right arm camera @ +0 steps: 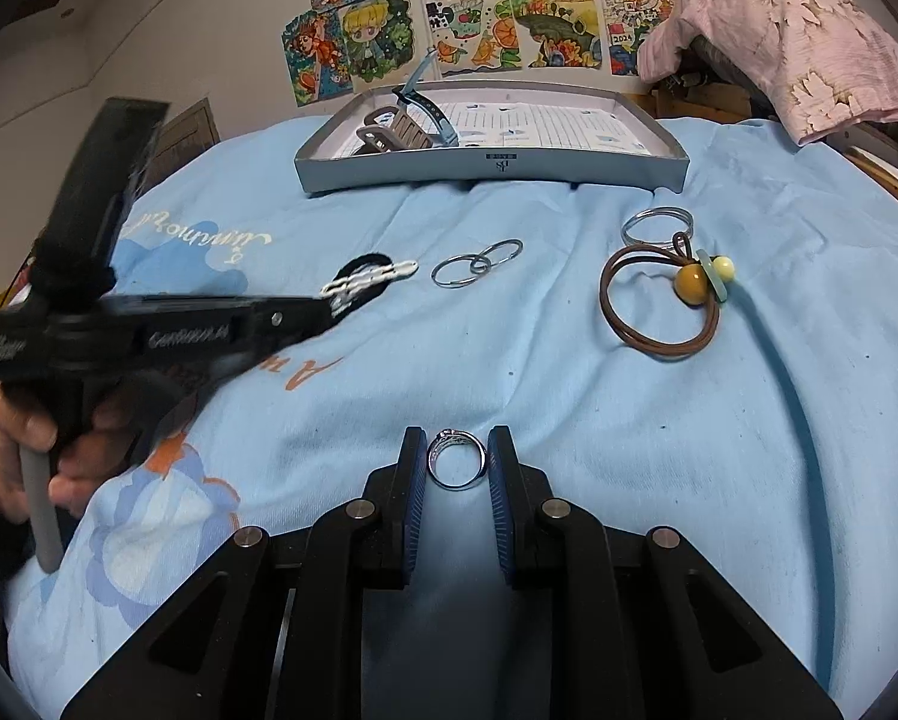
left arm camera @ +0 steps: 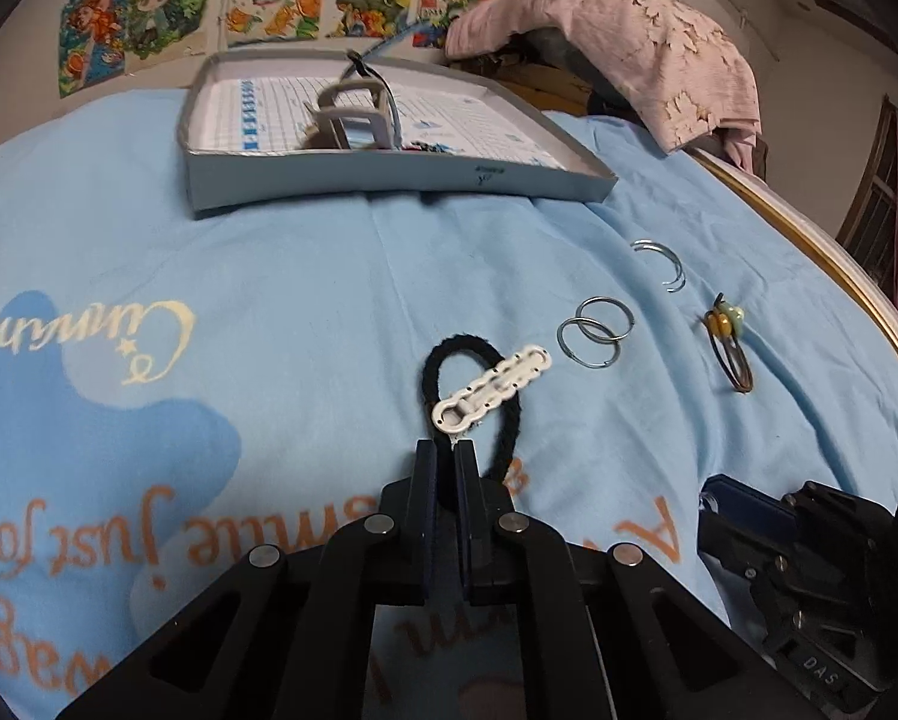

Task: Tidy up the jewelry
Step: 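Grasp the silver ring with the right tool while the left tool grasps the black hair tie, then lift the silver ring and black hair tie and carry both over the grey tray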

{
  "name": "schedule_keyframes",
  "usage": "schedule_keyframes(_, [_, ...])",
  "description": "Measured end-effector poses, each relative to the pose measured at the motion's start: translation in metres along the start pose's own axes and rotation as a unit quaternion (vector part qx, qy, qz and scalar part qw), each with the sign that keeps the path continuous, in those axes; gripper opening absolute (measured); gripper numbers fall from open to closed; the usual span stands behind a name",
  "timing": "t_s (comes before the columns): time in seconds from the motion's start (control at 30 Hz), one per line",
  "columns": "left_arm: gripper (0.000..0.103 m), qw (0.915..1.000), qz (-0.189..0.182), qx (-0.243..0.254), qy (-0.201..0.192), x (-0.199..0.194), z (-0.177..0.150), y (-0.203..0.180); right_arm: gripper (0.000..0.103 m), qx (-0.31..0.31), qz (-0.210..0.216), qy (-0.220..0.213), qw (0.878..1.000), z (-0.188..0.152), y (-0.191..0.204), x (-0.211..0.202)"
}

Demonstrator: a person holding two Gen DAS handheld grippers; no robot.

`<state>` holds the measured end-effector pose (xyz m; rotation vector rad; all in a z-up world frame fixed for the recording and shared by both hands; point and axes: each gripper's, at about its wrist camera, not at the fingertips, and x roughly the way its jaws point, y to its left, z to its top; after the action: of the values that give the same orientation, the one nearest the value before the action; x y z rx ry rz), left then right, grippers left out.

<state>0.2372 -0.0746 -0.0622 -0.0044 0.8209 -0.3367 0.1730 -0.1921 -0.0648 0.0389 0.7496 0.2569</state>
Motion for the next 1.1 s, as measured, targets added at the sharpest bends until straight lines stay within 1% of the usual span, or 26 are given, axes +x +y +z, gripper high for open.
schedule_keyframes(0.17, [0.005, 0.9998, 0.009, 0.000, -0.015, -0.019, -0.004, -0.002, 0.018, 0.006, 0.009, -0.013, 1.000, 0.000, -0.003, -0.005])
schedule_keyframes(0.27, [0.005, 0.9993, 0.025, 0.012, -0.024, -0.034, -0.007, -0.003, 0.018, 0.008, 0.016, -0.021, 1.000, 0.001, -0.005, -0.010])
schedule_keyframes(0.33, [0.005, 0.9986, 0.032, 0.022, -0.037, -0.048, -0.007, -0.003, 0.018, 0.010, 0.021, -0.029, 0.999, 0.003, -0.005, -0.014])
schedule_keyframes(0.47, [0.005, 0.9985, 0.024, 0.020, -0.046, -0.068, -0.003, 0.004, 0.018, 0.011, 0.024, -0.046, 0.999, 0.002, -0.006, -0.022])
schedule_keyframes(0.6, [0.005, 0.9985, 0.016, 0.014, -0.050, -0.080, 0.002, 0.007, 0.018, 0.011, 0.031, -0.051, 0.998, 0.004, -0.006, -0.024])
schedule_keyframes(0.77, [0.005, 0.9979, 0.001, 0.015, -0.063, -0.093, 0.015, 0.004, 0.018, 0.014, 0.039, -0.064, 0.997, 0.012, -0.006, -0.029])
schedule_keyframes(0.87, [0.005, 0.9970, 0.004, 0.019, -0.075, -0.097, 0.025, 0.003, 0.018, 0.011, 0.043, -0.071, 0.997, 0.020, -0.005, -0.030])
schedule_keyframes(0.93, [0.005, 0.9962, 0.013, 0.015, -0.085, -0.097, 0.033, 0.003, 0.018, 0.008, 0.048, -0.074, 0.996, 0.027, -0.005, -0.029])
schedule_keyframes(1.03, [0.005, 0.9948, 0.024, -0.006, -0.099, -0.094, 0.049, 0.012, 0.018, 0.001, 0.055, -0.076, 0.996, 0.041, -0.005, -0.027])
schedule_keyframes(1.1, [0.005, 0.9945, 0.020, -0.028, -0.099, -0.091, 0.061, 0.024, 0.018, -0.012, 0.055, -0.080, 0.995, 0.055, -0.004, -0.022])
